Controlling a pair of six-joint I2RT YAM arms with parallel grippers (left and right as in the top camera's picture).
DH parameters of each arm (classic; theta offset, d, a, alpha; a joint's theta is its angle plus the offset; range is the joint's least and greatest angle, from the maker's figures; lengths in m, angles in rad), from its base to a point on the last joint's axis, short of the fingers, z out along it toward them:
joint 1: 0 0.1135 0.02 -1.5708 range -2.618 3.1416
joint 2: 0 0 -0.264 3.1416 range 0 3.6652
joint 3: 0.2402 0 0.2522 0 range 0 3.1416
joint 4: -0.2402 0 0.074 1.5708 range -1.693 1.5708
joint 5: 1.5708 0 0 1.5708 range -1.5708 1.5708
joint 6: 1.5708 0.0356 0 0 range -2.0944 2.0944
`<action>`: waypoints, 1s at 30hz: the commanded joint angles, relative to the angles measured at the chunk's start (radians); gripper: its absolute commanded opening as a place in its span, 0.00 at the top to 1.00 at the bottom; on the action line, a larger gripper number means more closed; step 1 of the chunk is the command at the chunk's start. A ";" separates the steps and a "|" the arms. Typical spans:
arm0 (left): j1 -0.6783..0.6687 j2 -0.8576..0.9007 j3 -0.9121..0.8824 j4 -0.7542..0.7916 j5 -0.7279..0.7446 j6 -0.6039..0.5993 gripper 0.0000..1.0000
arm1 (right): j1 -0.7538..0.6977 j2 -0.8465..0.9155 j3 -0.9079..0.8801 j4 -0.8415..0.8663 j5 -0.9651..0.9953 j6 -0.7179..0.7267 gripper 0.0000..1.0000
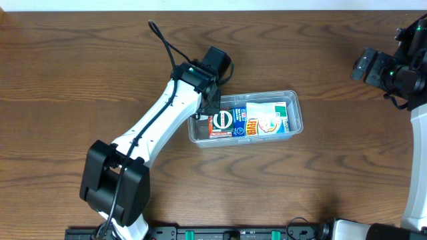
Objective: Pack container
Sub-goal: 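Lower the bottle upright into the container's left corner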
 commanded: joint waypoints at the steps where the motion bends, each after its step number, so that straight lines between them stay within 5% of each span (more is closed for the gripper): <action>1: 0.005 -0.016 -0.019 -0.001 -0.012 -0.051 0.90 | -0.007 0.002 0.004 0.000 -0.007 0.010 0.01; 14: 0.005 -0.047 -0.016 -0.038 0.003 -0.048 0.90 | -0.007 0.002 0.004 0.000 -0.007 0.010 0.01; 30: 0.005 -0.047 -0.016 -0.015 -0.048 -0.196 0.91 | -0.007 0.002 0.004 0.000 -0.007 0.011 0.01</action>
